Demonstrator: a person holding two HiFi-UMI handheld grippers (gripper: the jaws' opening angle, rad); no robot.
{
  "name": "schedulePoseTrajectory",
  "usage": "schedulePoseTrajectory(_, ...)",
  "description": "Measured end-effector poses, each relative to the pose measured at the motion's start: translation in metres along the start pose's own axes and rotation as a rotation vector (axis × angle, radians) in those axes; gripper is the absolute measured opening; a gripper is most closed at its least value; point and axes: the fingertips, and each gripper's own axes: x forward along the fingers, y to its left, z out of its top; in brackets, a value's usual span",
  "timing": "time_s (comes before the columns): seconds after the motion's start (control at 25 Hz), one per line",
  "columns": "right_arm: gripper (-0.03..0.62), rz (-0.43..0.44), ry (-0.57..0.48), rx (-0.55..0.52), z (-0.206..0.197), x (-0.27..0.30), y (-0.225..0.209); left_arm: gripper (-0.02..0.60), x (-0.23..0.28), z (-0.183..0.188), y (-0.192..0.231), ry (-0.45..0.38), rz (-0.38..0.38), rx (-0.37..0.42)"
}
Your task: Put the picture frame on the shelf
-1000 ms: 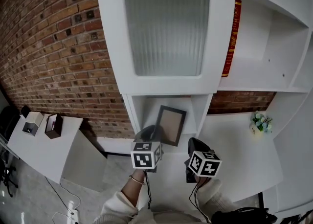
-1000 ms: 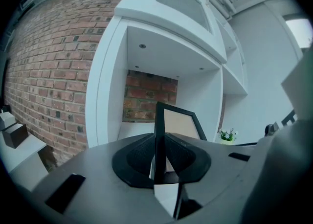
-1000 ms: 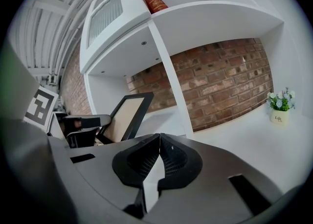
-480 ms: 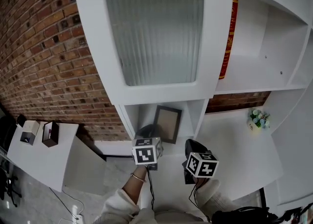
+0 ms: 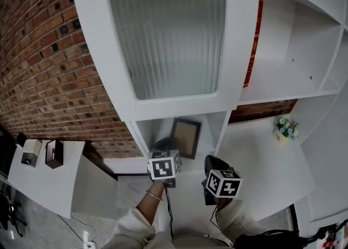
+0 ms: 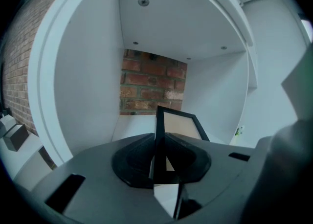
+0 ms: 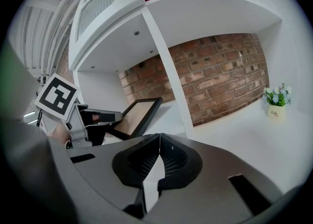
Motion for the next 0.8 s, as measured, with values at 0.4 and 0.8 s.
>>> schedulePoseTrajectory(0.4,0.025,-0.038,0.005,0.023,-0.008,-0.007,-0.012,0.057,0.009,-0.003,-0.001,0.021,0.002,0.026)
schedulePoseTrajectory(0.8,0.025,-0.037,0.013,0.02,-0.01,-0.008,-0.01,0.057,0.0,0.007,-0.005,-0.02,-0.005,0.065)
